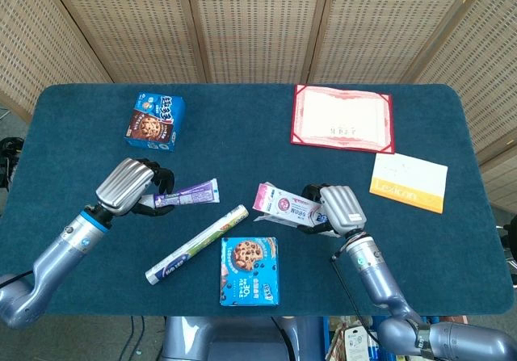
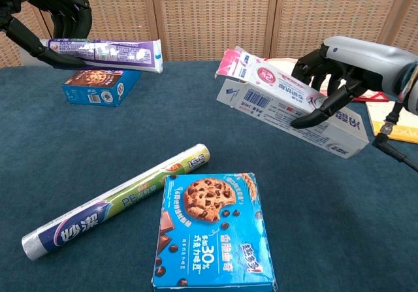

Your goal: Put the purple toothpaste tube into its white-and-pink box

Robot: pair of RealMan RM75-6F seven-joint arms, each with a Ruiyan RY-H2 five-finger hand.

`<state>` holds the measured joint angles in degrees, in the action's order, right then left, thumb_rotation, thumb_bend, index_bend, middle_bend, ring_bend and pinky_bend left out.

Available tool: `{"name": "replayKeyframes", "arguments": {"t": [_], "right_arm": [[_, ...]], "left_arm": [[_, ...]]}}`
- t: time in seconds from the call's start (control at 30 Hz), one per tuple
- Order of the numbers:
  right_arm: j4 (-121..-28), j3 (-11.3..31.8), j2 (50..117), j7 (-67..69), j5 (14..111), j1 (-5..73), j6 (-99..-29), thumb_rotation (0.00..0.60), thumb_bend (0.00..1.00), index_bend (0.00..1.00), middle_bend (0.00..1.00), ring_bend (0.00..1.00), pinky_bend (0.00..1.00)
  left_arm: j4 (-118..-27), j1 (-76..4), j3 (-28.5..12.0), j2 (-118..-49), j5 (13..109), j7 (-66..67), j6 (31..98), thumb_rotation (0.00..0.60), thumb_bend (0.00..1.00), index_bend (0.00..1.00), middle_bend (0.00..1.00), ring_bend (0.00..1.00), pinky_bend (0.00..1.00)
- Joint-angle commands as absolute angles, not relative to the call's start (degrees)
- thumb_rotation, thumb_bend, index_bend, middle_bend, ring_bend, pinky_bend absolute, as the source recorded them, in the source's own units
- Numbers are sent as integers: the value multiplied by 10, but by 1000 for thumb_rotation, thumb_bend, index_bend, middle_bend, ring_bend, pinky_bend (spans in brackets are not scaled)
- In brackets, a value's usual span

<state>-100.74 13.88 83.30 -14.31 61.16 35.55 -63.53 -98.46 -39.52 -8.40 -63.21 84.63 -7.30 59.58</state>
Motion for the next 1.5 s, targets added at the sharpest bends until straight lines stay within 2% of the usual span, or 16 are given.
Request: {"name": "replayKeyframes", "arguments": {"t": [0.03, 0.27, 0.57, 1.5], "right_arm": [[-1013, 142, 831, -148, 607, 358, -636, 600, 82, 698, 584, 463, 535], [-1043, 150, 821, -151, 596, 361, -638, 600, 82, 698, 582, 463, 535], [-1077, 156, 811, -141, 569, 364, -627, 600, 82, 698, 581, 463, 535], [-1077, 151, 828, -132, 558, 377, -628, 600, 82, 698, 581, 463, 535]], "left_arm": [[-996, -399, -88, -628, 830, -61, 586, 600, 351, 875, 656, 539, 518], [-1013, -409, -93, -625, 802, -44, 562, 600, 351, 875, 659, 539, 518], [-1029, -415, -103, -629, 787, -31, 561, 600, 351, 875, 659, 539, 518], [-1073, -437, -119, -615, 744, -66, 512, 600, 351, 875, 662, 539, 518]]}}
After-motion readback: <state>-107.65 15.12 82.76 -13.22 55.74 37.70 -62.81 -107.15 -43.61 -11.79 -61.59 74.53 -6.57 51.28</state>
